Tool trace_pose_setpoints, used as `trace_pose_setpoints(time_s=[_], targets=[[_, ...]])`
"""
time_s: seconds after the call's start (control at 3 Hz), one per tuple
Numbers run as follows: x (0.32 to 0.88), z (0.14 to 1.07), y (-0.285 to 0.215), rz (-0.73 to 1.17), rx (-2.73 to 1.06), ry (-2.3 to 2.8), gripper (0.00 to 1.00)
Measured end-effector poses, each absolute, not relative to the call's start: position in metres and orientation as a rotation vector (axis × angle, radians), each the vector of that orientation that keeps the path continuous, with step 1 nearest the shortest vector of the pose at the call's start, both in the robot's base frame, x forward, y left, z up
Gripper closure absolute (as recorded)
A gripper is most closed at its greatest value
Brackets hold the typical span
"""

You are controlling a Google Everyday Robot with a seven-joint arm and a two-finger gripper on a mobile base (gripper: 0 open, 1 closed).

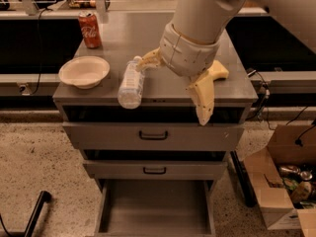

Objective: Place blue plastic bottle into bottom drawer

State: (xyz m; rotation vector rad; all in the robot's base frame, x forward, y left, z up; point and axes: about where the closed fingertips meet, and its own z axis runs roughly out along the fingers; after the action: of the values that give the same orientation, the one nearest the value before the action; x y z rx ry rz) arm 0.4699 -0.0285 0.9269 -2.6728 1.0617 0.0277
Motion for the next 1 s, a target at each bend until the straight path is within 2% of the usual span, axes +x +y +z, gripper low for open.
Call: trace_pose_setpoints(time_s=[0.67, 1.0], targets=[[0.474, 0.924, -0.024, 0.049, -2.701, 1.016, 0.00], [0.496, 0.911, 0.000, 0.050, -2.840, 0.788, 0.00]])
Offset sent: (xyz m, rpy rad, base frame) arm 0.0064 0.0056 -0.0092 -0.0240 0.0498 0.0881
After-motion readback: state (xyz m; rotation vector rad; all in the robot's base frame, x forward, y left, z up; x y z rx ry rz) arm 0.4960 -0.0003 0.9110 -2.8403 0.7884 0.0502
